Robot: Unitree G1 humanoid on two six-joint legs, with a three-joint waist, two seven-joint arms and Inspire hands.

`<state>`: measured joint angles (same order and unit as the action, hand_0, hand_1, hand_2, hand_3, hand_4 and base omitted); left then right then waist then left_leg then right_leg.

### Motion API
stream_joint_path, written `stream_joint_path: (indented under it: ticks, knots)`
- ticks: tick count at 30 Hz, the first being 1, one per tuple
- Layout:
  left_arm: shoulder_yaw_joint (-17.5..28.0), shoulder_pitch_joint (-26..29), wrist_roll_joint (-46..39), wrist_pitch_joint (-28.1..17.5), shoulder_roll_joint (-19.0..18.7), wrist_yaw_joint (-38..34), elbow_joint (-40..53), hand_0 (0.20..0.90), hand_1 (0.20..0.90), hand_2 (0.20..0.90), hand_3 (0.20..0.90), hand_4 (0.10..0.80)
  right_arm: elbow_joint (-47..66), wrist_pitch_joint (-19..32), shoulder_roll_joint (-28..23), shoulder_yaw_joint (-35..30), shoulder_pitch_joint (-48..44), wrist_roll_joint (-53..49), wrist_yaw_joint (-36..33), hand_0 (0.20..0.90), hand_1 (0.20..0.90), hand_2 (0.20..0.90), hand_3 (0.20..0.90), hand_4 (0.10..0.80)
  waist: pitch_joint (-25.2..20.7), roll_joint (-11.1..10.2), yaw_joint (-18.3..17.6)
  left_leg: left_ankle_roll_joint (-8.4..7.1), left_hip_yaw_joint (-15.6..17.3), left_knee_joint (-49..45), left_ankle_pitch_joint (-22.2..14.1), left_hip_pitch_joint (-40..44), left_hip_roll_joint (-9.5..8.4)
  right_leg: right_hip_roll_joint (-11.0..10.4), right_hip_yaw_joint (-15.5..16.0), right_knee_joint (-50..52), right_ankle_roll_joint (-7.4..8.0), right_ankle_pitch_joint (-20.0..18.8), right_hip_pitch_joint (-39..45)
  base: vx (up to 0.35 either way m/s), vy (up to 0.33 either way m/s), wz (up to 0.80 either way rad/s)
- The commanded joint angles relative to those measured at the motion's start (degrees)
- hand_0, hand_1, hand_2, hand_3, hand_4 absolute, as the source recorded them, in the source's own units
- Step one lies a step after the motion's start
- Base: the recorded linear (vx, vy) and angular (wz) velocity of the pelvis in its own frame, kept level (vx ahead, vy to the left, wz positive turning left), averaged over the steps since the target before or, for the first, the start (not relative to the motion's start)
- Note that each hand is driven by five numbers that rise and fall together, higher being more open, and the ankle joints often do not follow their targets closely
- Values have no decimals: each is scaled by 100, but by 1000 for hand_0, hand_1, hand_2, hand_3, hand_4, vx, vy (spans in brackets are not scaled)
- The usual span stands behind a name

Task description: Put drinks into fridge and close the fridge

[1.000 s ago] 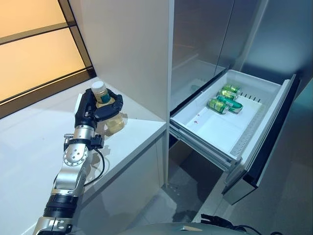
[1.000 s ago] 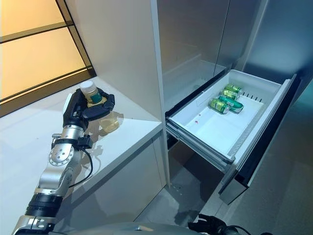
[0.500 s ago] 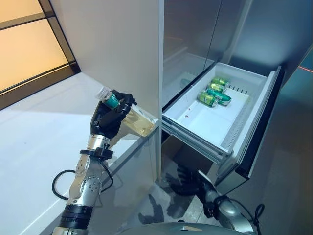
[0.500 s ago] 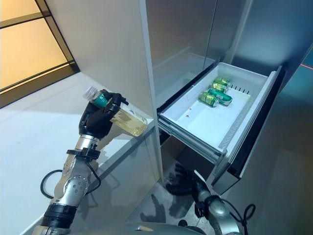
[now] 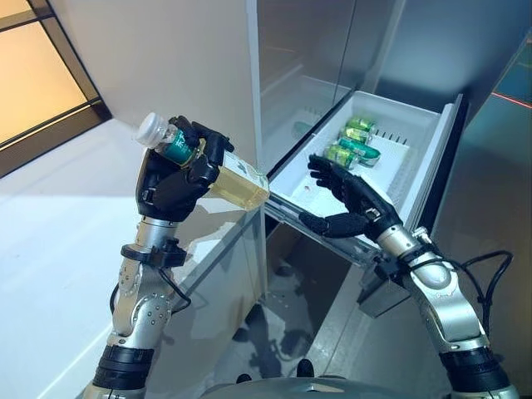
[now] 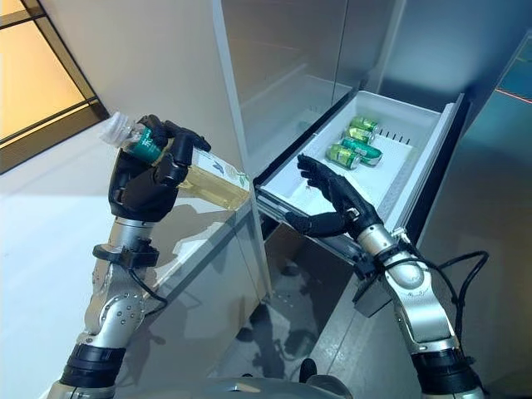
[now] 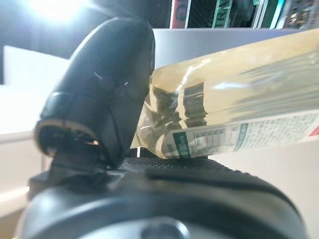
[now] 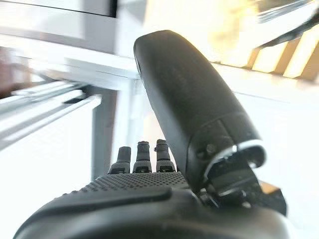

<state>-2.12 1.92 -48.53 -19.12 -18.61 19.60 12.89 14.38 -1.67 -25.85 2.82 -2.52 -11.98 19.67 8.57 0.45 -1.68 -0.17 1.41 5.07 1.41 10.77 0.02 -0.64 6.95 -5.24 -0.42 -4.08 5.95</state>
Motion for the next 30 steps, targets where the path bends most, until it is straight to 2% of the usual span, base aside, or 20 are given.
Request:
stream_joint_path:
  ticks: [1, 11, 24, 30]
  knots:
    - [-105, 1098, 155, -471, -175, 145, 919, 300, 300, 300, 200, 100, 844, 292, -76, 86, -696, -603, 386, 900, 900, 900, 900, 800, -407, -74, -8, 106, 87, -7, -240, -84, -183, 19, -171, 318, 256, 494, 256, 0, 0, 0]
    - [-849, 1473, 484, -251, -238, -81, 661, 300, 300, 300, 200, 100, 692, -400, -242, 671, -1295, -1170, 628, 900, 900, 900, 900, 800, -464, -154, 15, 108, 130, -7, -240, -87, -198, 20, -174, 242, 269, 429, 285, 0, 0, 0]
    - [-1461, 1672, 1347, 98, -489, -211, 341, 300, 300, 300, 200, 100, 662, -817, -352, 1096, -1523, -1677, 790, 900, 900, 900, 900, 800, -464, -198, -9, 135, 211, -7, -249, -69, -207, 26, -197, 217, 283, 396, 291, 4, 0, -1]
    - [-1614, 1719, 1763, -80, -714, -342, 152, 300, 300, 300, 200, 100, 560, -1148, -510, 1201, -1575, -1972, 954, 900, 900, 900, 900, 800, -465, -216, -13, 132, 222, -7, -281, -33, -207, 35, -199, 195, 291, 415, 337, 17, -4, -6]
